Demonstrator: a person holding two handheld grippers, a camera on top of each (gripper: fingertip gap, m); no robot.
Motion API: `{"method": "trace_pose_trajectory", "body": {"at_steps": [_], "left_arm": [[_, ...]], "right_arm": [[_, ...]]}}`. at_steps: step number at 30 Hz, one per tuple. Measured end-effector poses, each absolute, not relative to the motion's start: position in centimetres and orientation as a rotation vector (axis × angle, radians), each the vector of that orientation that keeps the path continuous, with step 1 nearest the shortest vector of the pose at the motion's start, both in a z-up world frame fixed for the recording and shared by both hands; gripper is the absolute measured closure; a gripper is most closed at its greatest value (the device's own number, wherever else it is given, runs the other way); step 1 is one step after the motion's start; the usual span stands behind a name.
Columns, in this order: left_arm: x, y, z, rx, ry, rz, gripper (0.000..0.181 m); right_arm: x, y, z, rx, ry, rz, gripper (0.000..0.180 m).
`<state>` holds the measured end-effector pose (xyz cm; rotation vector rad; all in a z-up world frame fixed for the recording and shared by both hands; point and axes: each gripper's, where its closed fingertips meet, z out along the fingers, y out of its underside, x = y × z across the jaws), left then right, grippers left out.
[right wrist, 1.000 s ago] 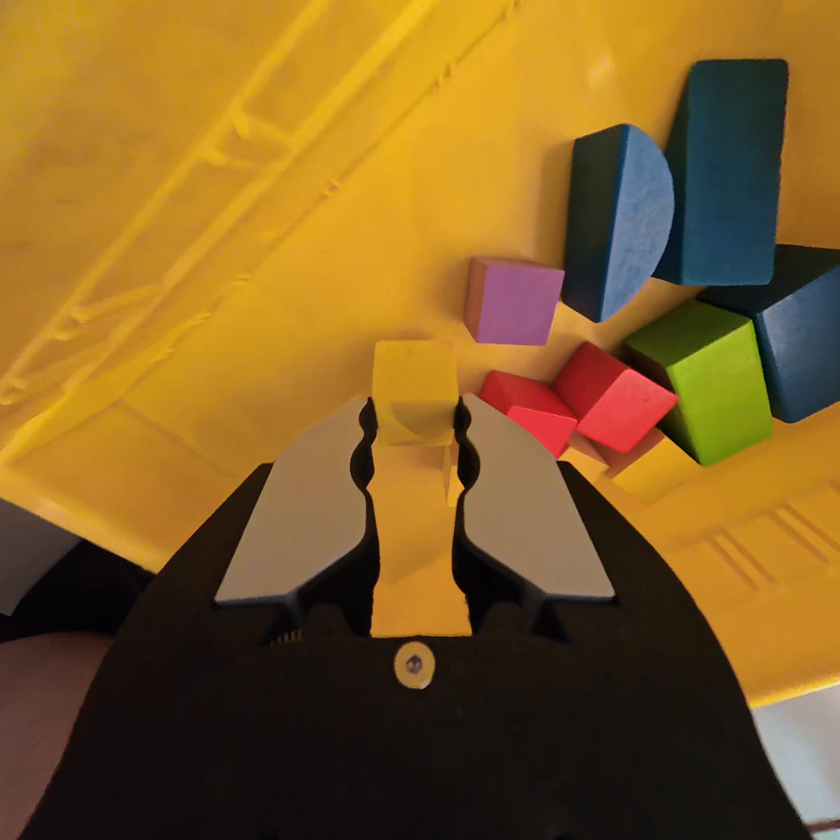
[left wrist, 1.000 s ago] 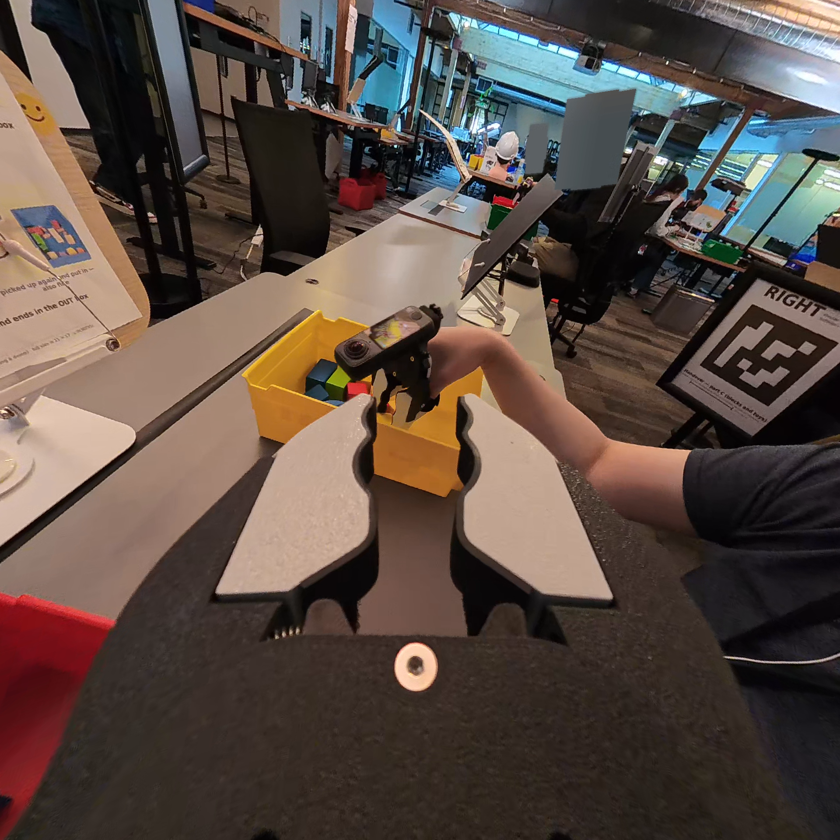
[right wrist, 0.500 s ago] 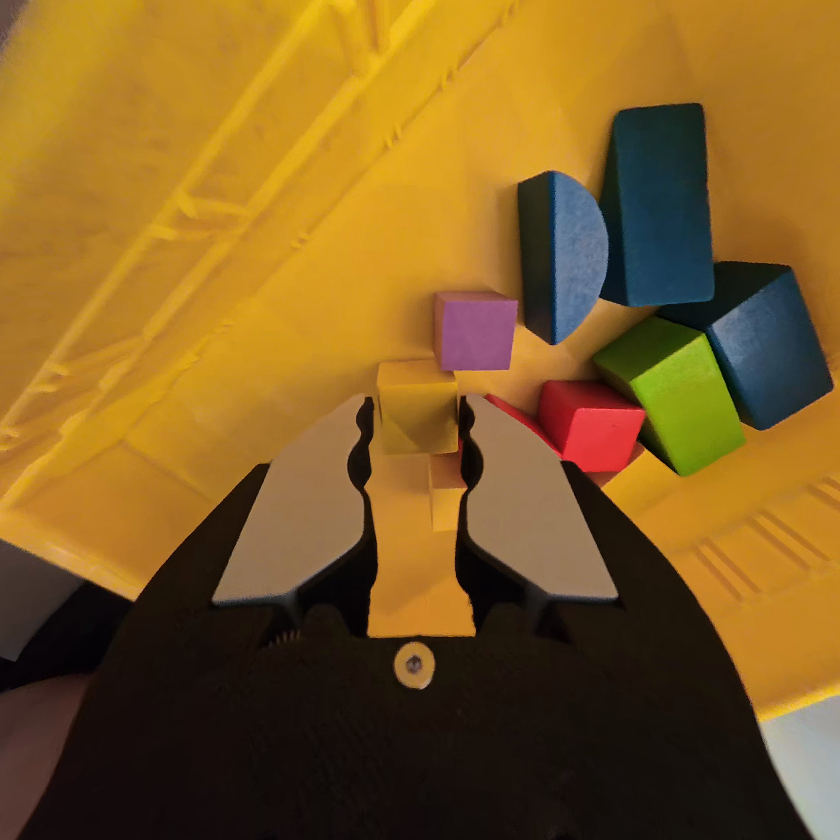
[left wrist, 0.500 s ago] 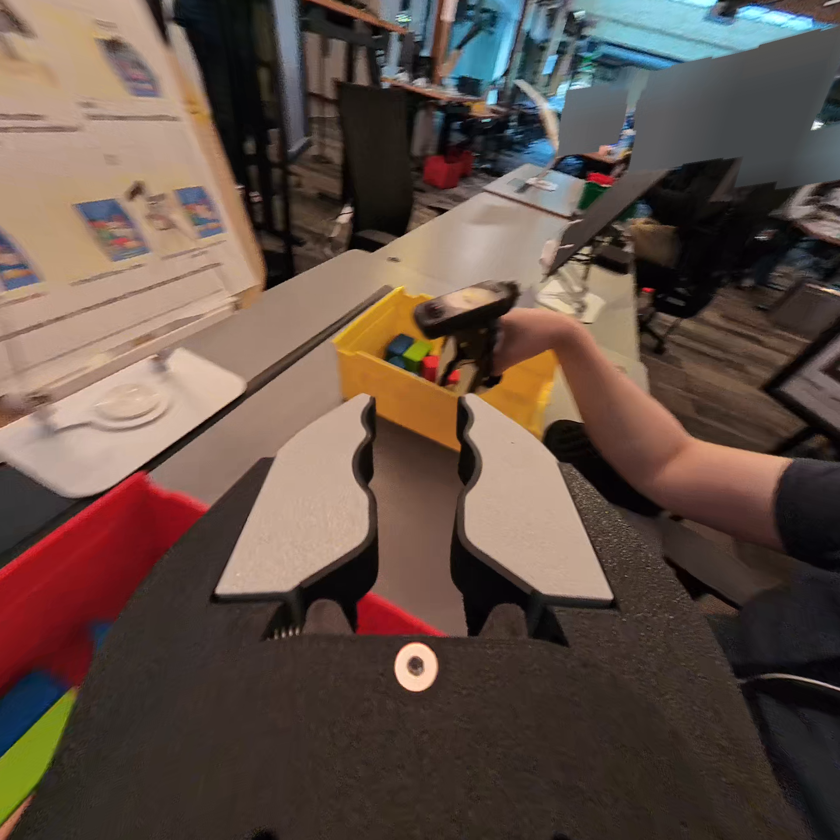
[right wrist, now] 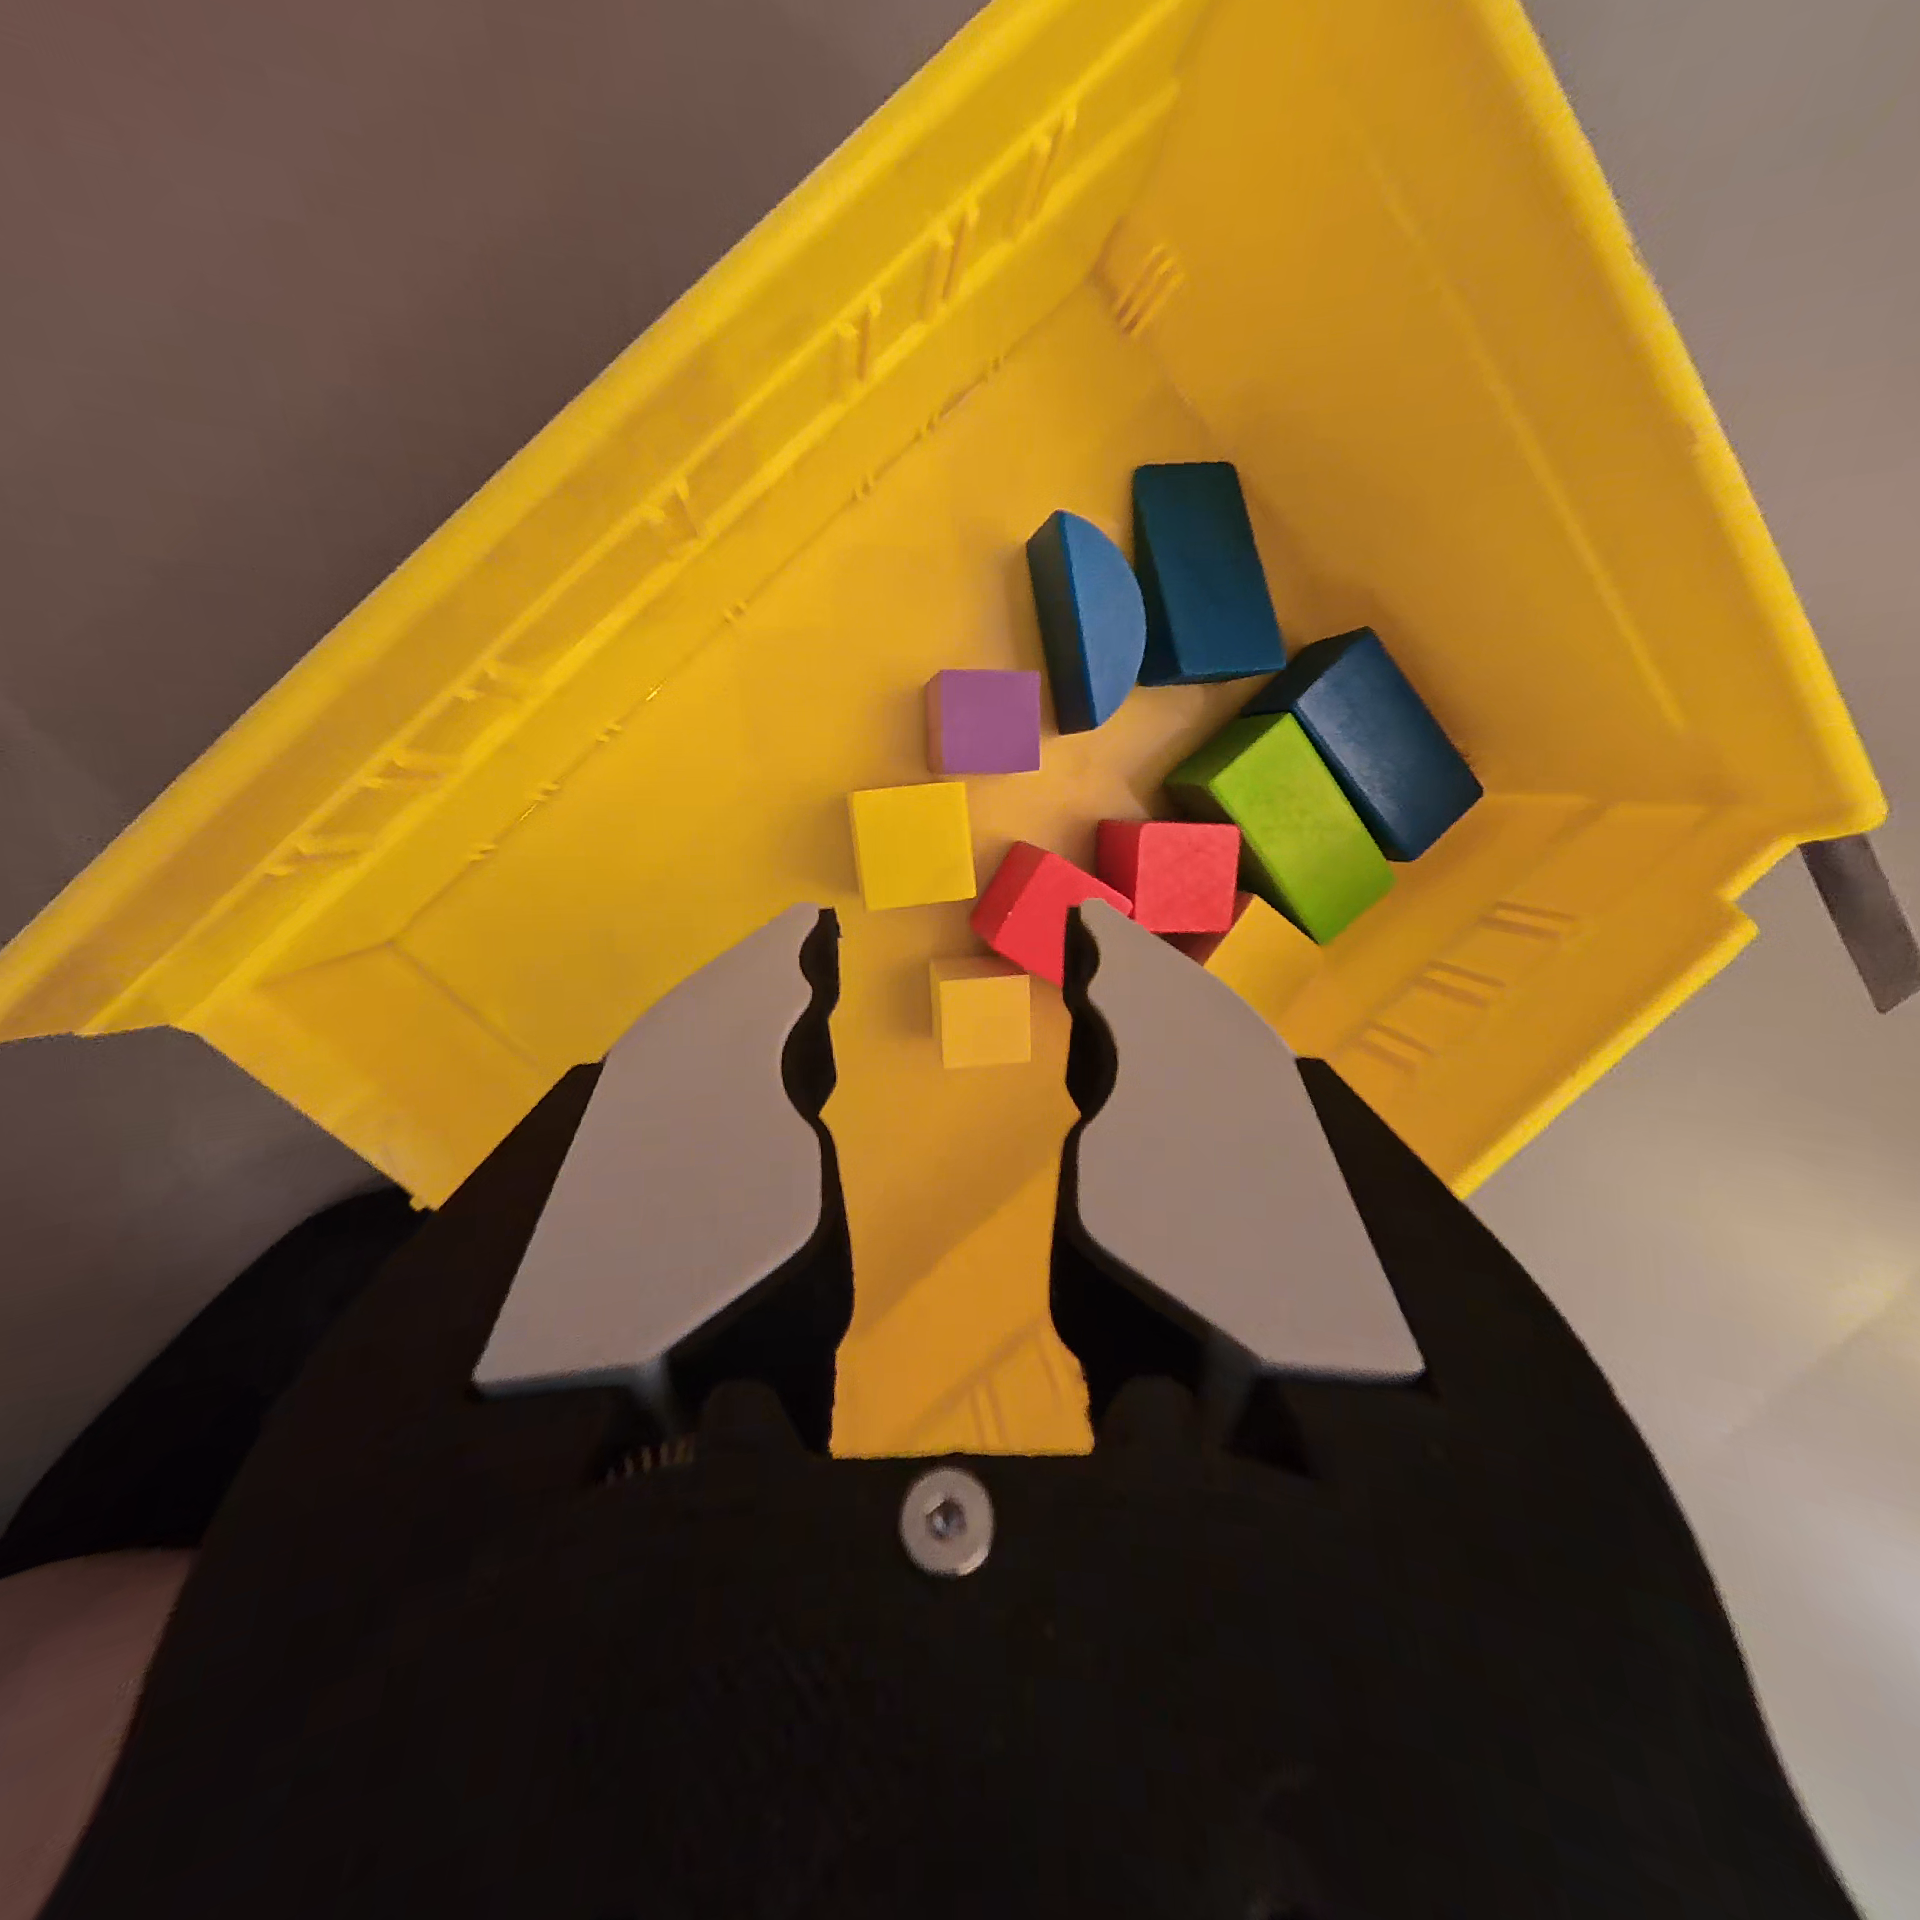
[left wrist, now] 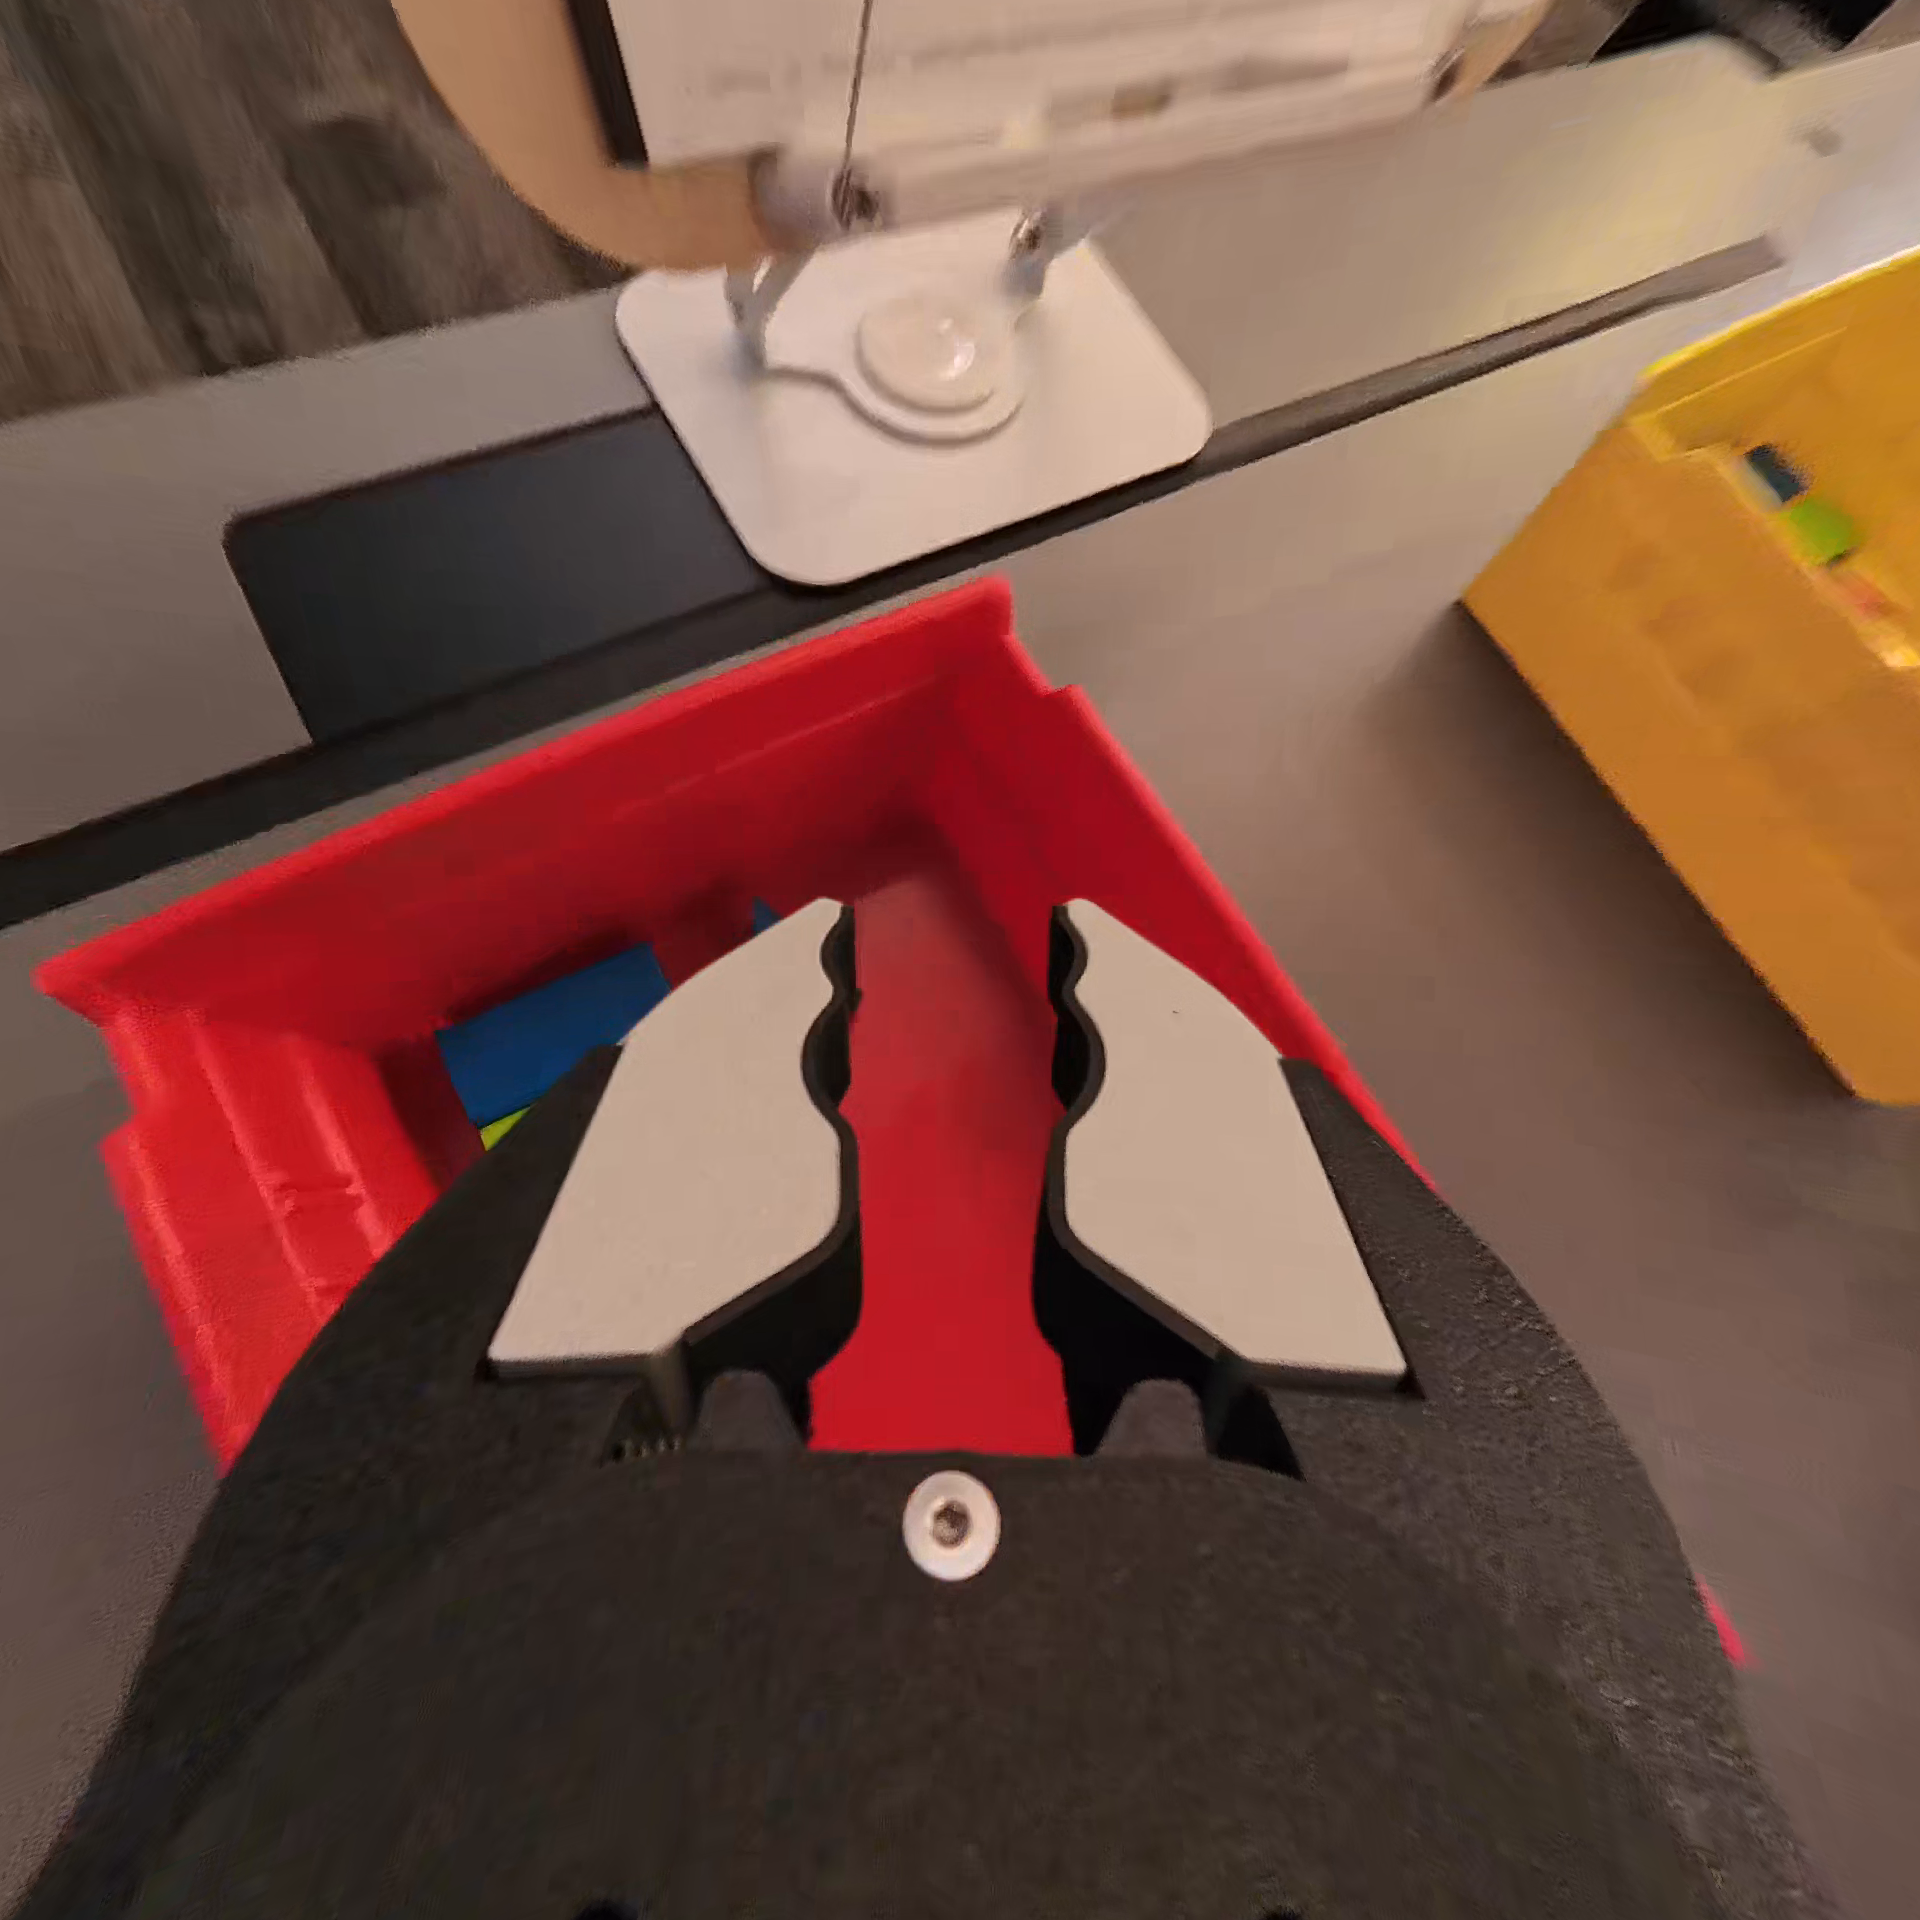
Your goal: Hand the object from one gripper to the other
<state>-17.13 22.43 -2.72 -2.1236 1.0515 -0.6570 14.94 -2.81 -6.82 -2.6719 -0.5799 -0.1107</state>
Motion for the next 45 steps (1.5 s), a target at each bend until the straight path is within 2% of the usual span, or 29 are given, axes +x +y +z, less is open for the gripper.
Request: {"method": "trace_pose_trajectory", "body": {"at_steps": [6,12,18,22,28,33,38,43,45], "left_arm": [[-16.6,25.5,-8.9,-2.162,1.121,-0.311,0.144],[-17.0,25.7,-12.4,-2.249,1.191,-0.208,0.131],[-17.6,26.1,-14.2,-2.295,1.203,-0.134,0.130],[-17.9,26.5,-14.5,-2.294,1.202,-0.091,0.143],[-18.0,26.1,-14.5,-2.297,1.239,-0.121,0.144],[-18.3,25.8,-12.4,-2.252,1.263,-0.165,0.144],[-18.3,25.0,-7.0,-2.104,1.247,-0.217,0.144],[-15.0,20.9,1.4,-1.787,1.251,-0.349,0.145],[-12.9,18.2,4.2,-1.644,1.267,-0.404,0.144]], "right_arm": [[15.3,-3.1,-6.6,-2.664,-0.570,-0.104,0.137],[15.3,-3.1,-6.5,-2.658,-0.577,-0.101,0.137],[15.3,-3.2,-6.5,-2.654,-0.581,-0.098,0.137],[15.3,-3.3,-6.5,-2.654,-0.583,-0.095,0.137],[15.3,-3.4,-6.7,-2.662,-0.588,-0.096,0.137],[15.2,-3.2,-6.6,-2.661,-0.593,-0.110,0.137],[15.0,-2.6,-5.1,-2.590,-0.564,-0.130,0.137],[11.3,0.4,0.7,-2.283,-0.501,-0.025,0.136],[7.9,1.7,3.7,-2.135,-0.440,0.160,0.129]]}}
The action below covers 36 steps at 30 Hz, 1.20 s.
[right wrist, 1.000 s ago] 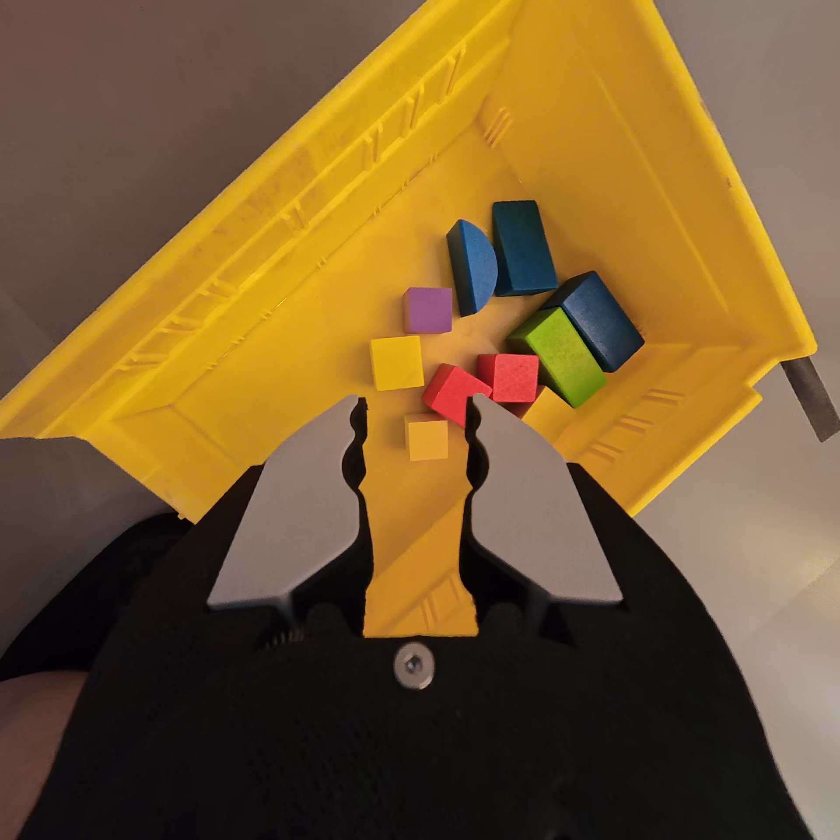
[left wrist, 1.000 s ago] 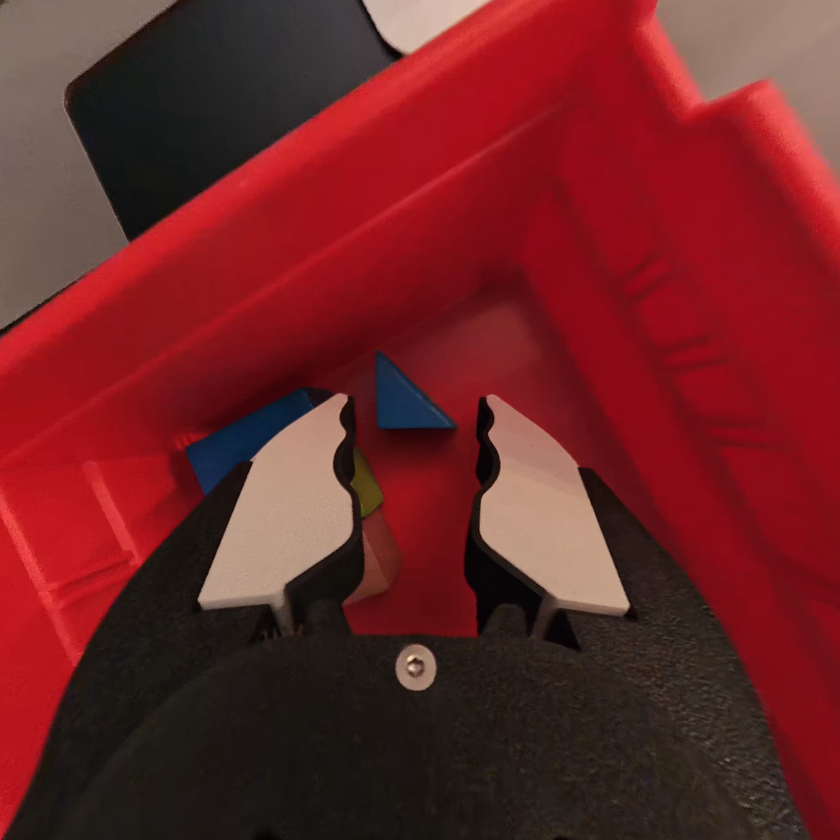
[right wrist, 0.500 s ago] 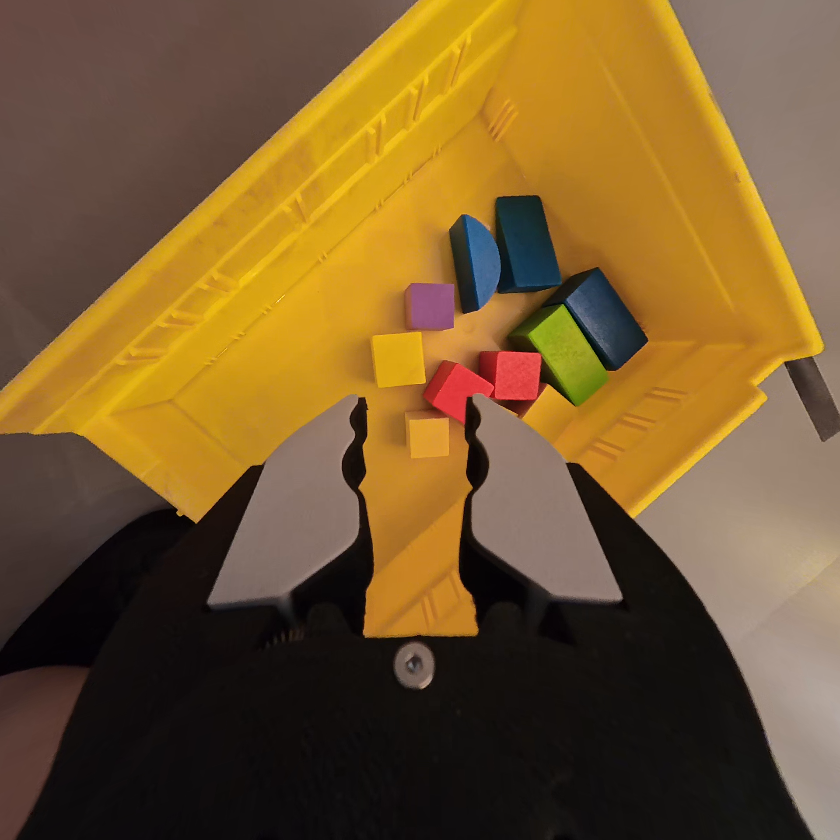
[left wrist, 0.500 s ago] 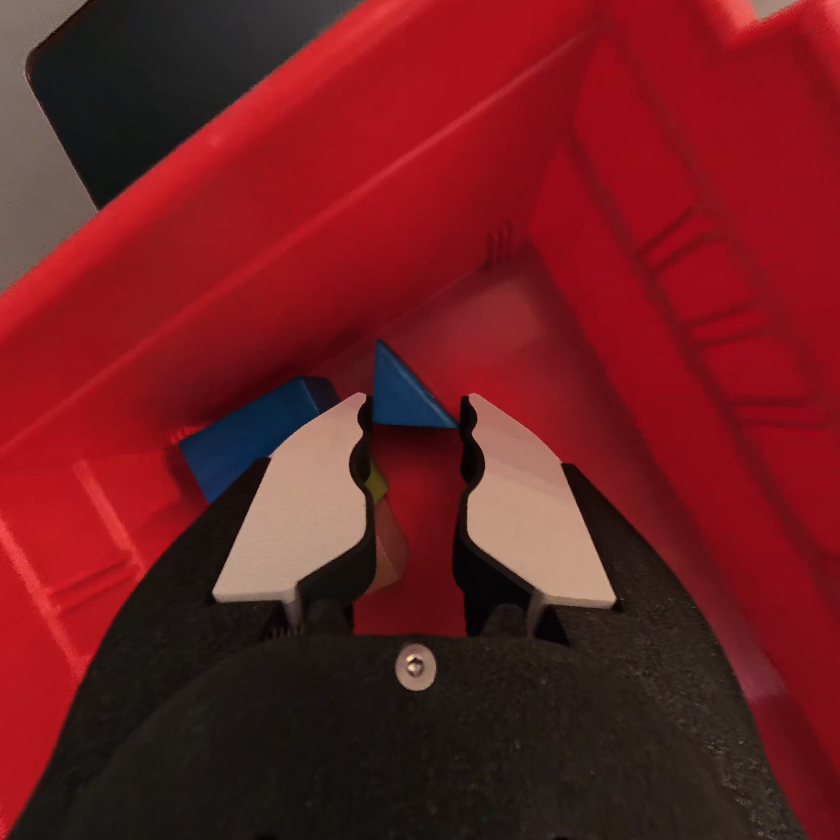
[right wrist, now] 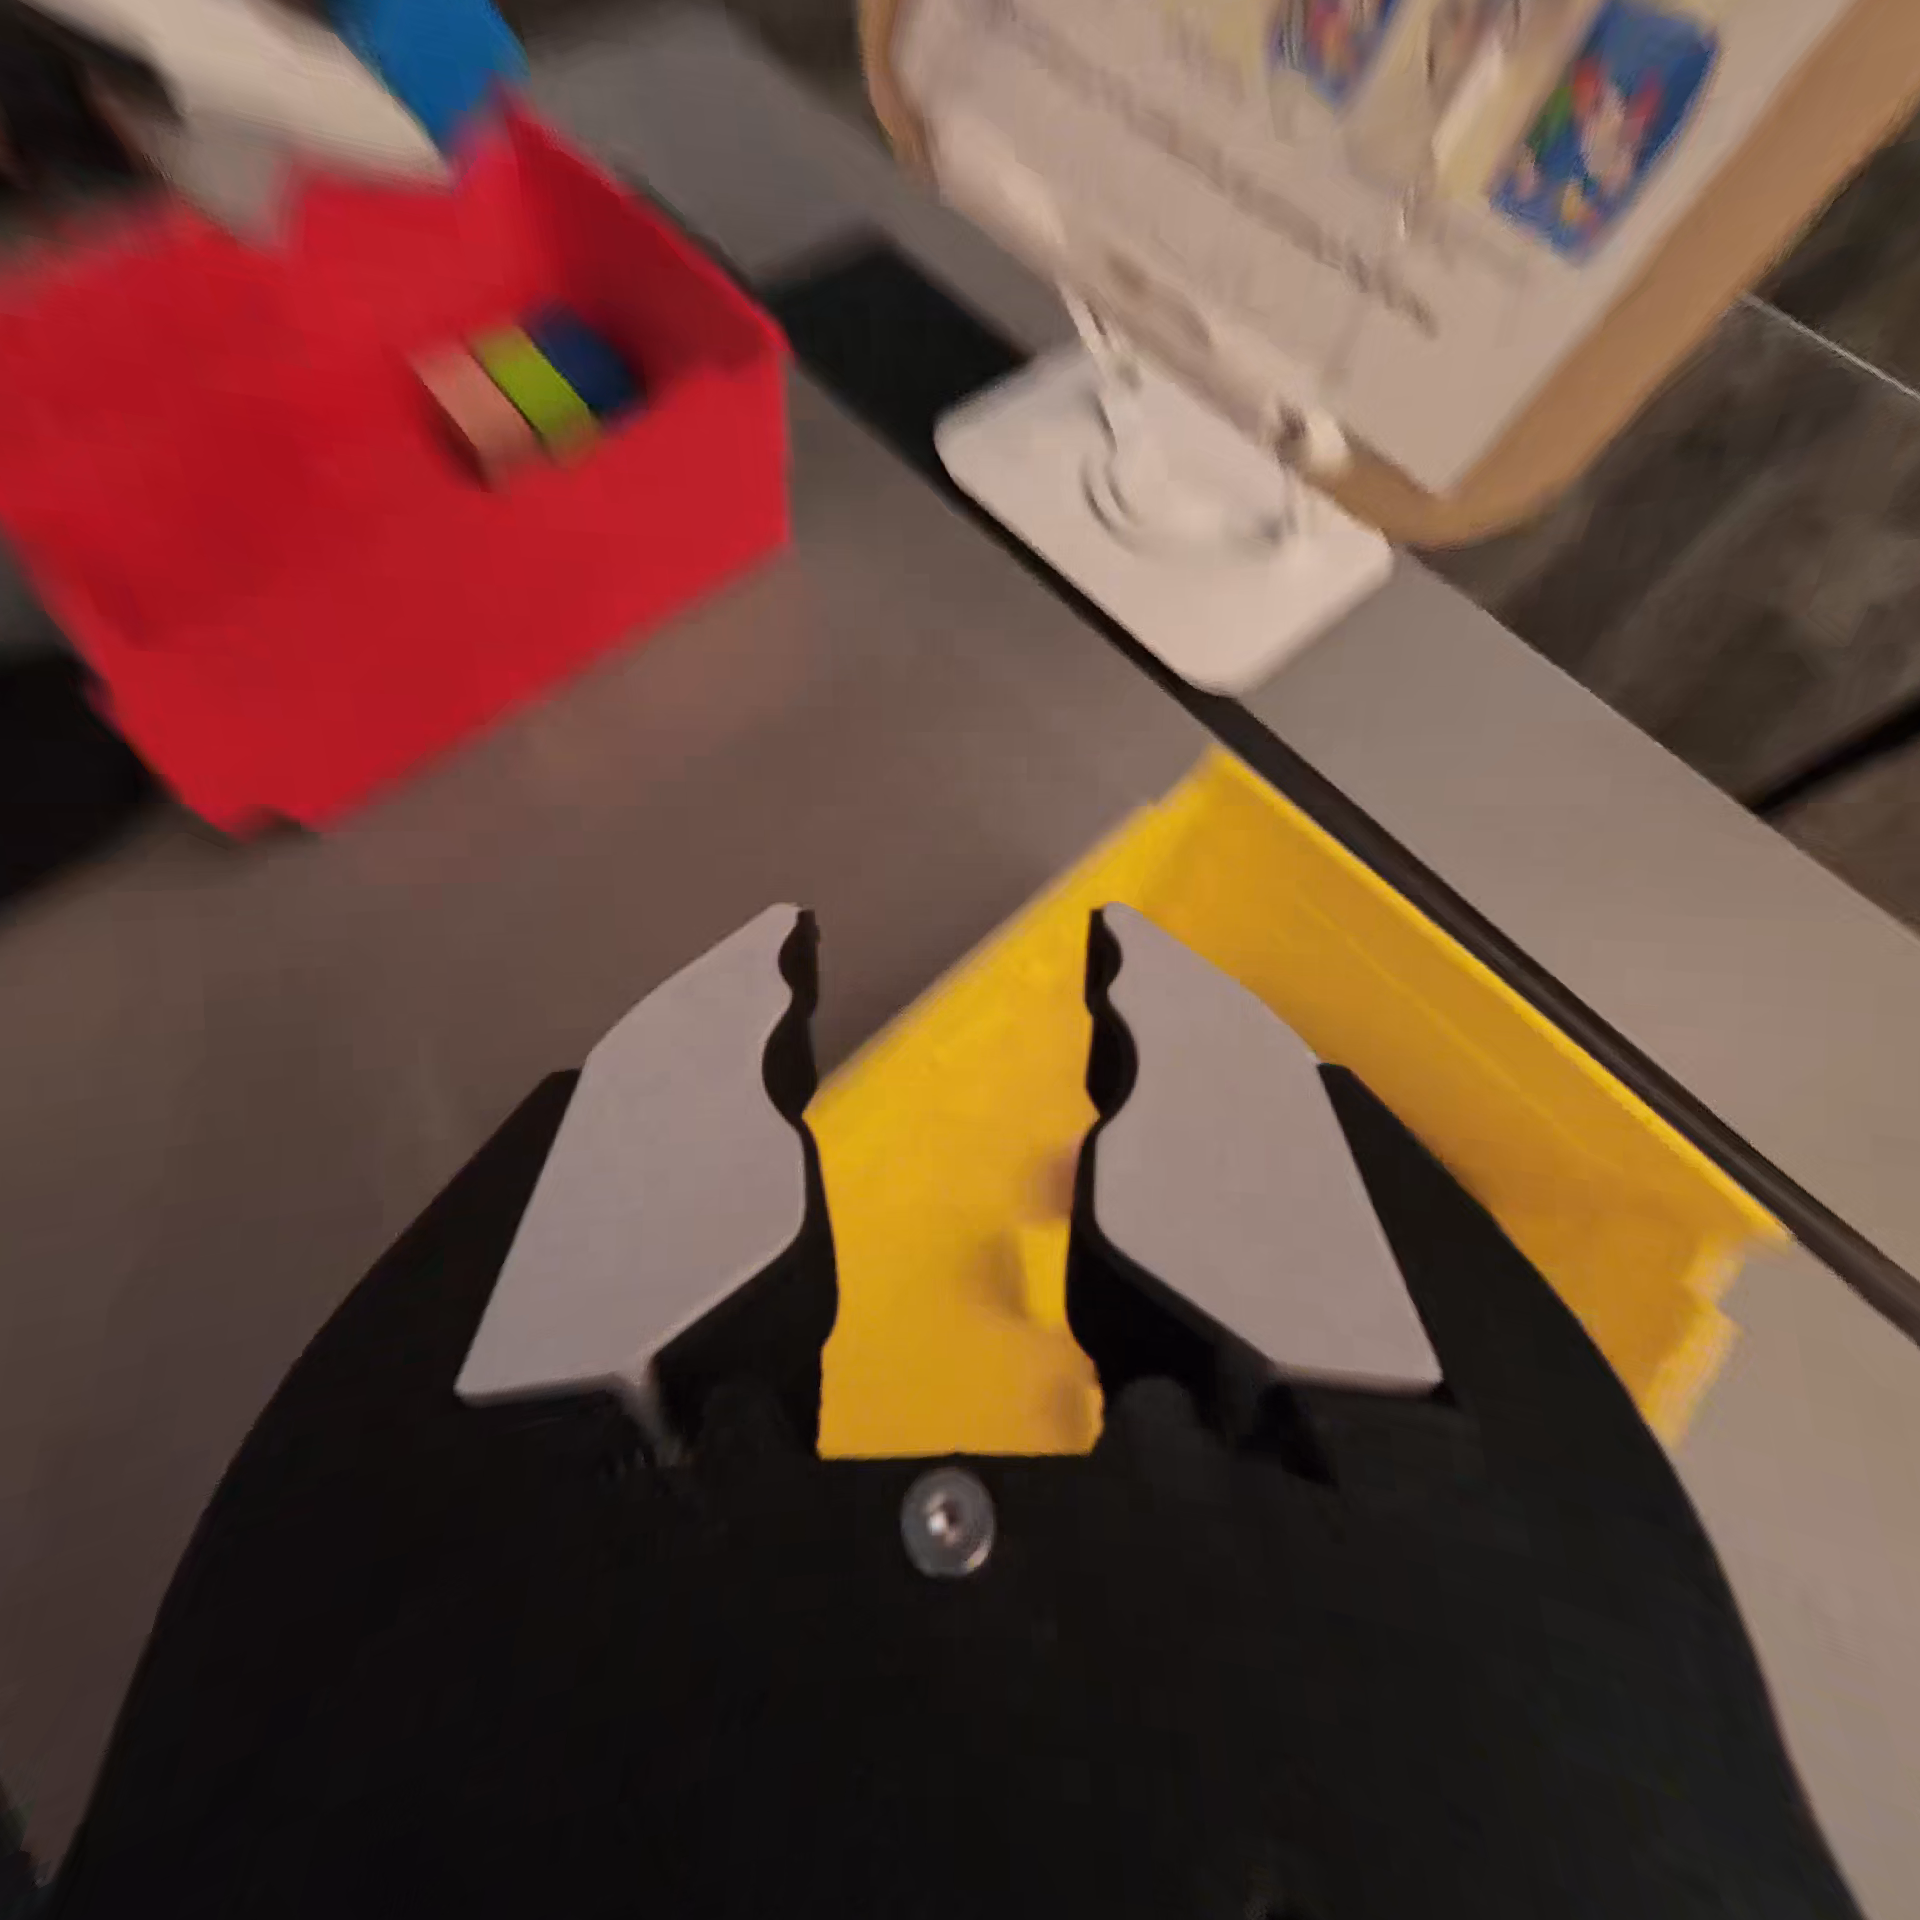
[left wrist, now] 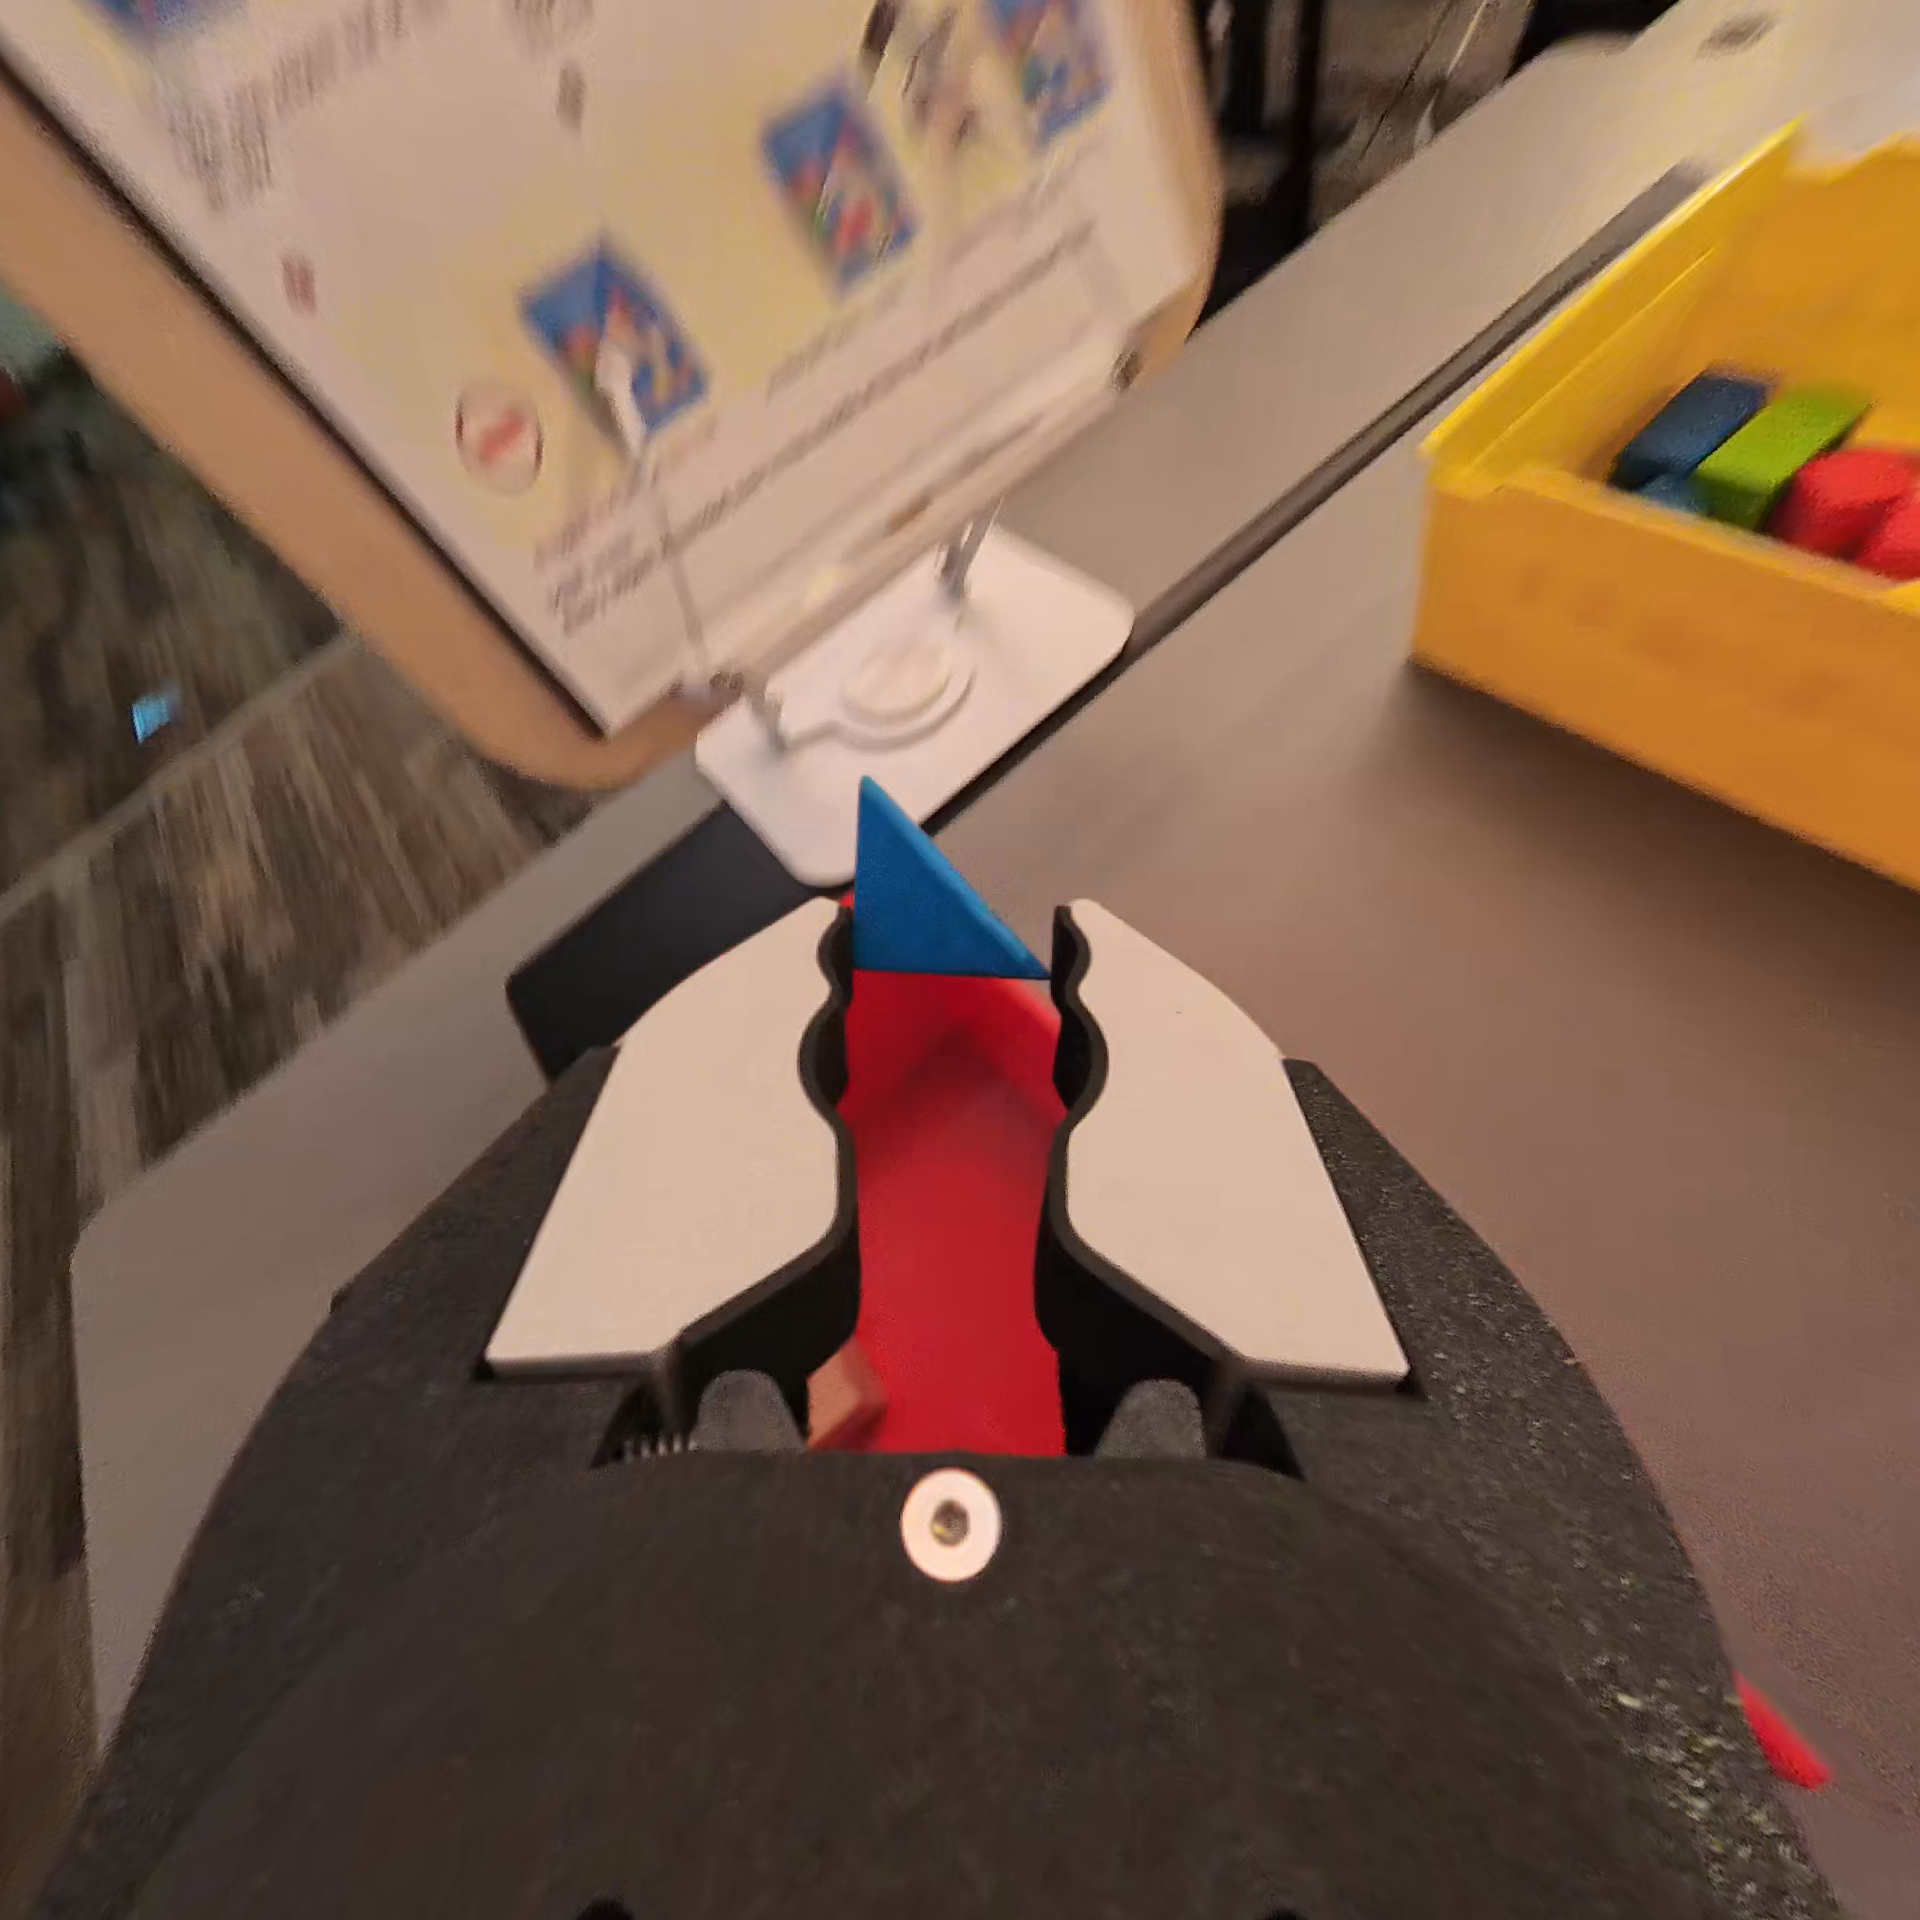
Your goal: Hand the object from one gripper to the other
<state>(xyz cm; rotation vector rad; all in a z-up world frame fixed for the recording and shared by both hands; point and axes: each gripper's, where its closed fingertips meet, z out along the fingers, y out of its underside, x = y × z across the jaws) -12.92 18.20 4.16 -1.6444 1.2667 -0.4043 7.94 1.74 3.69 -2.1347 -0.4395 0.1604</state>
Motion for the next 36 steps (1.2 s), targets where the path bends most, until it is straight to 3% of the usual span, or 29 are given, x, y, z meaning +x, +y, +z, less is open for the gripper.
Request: {"method": "trace_pose_trajectory", "body": {"at_steps": [7,16,23,28,32,36], "left_arm": [[-7.0,9.7,7.9,-1.292,1.361,-0.380,0.145],[-4.5,4.2,8.1,-1.151,1.451,-0.416,0.145],[-3.9,4.0,7.1,-1.150,1.483,-0.357,0.145],[-3.7,3.6,6.7,-1.161,1.490,-0.421,0.143],[-4.1,3.7,6.5,-1.240,1.507,-0.500,0.119],[-5.8,5.1,6.7,-1.327,1.511,-0.526,0.118]], "right_arm": [[-2.0,3.7,8.9,-1.797,-0.338,0.753,0.116],[-4.3,4.4,8.9,-1.718,-0.196,1.096,0.118],[-4.8,4.7,8.1,-1.724,-0.172,1.187,0.146],[-4.3,4.8,7.8,-1.747,-0.204,1.134,0.147],[-2.0,4.0,7.6,-1.813,-0.257,1.060,0.147],[5.6,1.4,3.1,-2.139,-0.323,0.688,0.147]]}}
